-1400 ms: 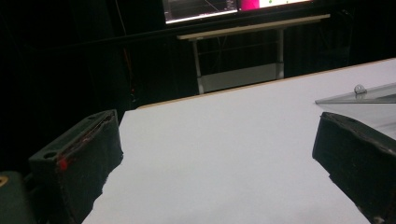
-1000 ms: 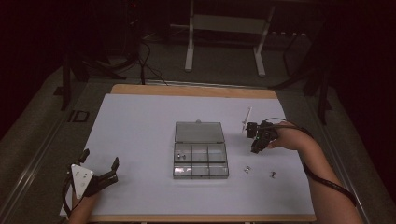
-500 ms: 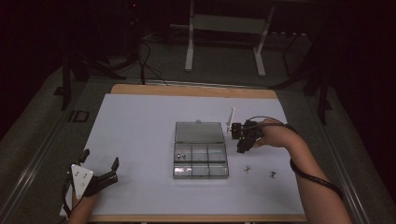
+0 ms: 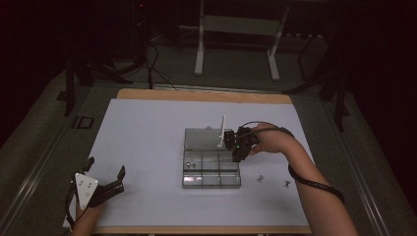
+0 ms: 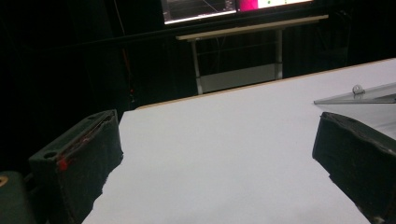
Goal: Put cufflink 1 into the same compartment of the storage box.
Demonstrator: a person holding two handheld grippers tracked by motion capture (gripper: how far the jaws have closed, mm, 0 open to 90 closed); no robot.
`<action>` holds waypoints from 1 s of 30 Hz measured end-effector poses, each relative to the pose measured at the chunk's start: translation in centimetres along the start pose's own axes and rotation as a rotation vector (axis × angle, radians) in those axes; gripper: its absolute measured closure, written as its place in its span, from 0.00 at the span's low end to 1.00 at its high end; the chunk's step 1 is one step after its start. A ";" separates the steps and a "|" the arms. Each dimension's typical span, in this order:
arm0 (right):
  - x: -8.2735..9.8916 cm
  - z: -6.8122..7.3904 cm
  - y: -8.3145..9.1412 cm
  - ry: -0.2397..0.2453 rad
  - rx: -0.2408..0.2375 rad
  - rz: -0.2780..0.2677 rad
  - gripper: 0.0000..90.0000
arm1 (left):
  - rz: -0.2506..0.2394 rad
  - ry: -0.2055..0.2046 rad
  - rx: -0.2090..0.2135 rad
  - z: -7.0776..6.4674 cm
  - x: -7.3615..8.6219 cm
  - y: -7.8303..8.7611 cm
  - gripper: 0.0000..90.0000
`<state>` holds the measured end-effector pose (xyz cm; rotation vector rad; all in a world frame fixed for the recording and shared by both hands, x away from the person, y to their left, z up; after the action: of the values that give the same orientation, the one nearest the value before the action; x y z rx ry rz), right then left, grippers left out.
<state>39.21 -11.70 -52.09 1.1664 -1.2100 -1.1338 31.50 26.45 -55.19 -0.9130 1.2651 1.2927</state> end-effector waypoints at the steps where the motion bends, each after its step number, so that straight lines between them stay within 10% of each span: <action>1: 0.0 0.0 0.0 0.000 0.000 0.000 0.81 | 0.000 0.000 0.000 0.0 0.0 0.0 0.03; 14: -4.2 0.6 -0.1 0.076 0.005 -0.028 0.81 | 0.000 0.001 0.003 0.0 0.0 0.0 0.03; 30: -9.7 1.3 1.5 0.134 0.014 -0.233 0.81 | -0.003 -0.001 0.005 -0.1 0.0 0.0 0.03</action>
<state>37.60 -1.95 -51.30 1.3986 -1.0005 -1.1990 31.48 26.40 -55.17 -0.9103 1.2647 1.2871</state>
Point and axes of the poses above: each handheld gripper's, and its own axes: y roughly backward along the jaws, x roughly out of its underside, z roughly to its left, the point moved 10 cm from there along -y, roughly forward along the jaws, and after that the axes turned 6 degrees about z, right-handed, at the moved point
